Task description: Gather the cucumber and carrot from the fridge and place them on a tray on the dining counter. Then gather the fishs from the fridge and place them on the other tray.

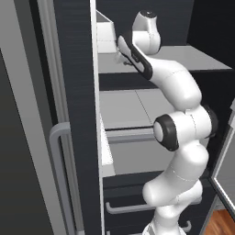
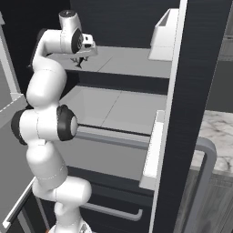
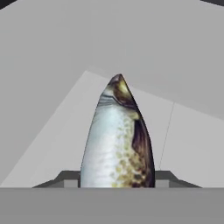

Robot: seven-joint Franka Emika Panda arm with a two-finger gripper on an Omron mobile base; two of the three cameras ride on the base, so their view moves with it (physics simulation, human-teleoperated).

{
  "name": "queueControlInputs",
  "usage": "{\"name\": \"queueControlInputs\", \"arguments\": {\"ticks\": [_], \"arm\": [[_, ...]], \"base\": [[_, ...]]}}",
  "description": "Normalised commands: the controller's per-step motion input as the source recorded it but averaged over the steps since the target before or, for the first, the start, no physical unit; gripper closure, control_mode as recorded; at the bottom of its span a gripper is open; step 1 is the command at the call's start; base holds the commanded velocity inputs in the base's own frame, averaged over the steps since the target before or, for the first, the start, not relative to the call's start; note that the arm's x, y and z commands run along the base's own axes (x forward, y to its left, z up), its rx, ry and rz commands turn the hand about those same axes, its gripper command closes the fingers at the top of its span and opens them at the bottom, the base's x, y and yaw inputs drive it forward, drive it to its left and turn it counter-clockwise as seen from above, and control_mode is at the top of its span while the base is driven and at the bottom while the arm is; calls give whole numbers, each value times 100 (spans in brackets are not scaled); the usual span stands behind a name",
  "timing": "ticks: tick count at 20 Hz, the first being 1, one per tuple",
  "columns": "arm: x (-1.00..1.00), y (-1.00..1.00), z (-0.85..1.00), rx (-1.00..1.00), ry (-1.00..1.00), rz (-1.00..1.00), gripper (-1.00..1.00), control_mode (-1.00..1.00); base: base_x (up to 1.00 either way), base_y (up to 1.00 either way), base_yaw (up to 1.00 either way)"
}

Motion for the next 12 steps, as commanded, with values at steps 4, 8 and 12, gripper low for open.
{"name": "queueControlInputs", "arguments": {"ticks": [4, 8, 12], "arm": [[-84, -13, 1, 0, -13, -2, 100, -100], [-99, -17, 0, 0, -14, 0, 100, -100], [-100, -12, 0, 0, -13, 0, 100, -100]], "base": [[0, 0, 0], [0, 0, 0], [0, 0, 0]]}}
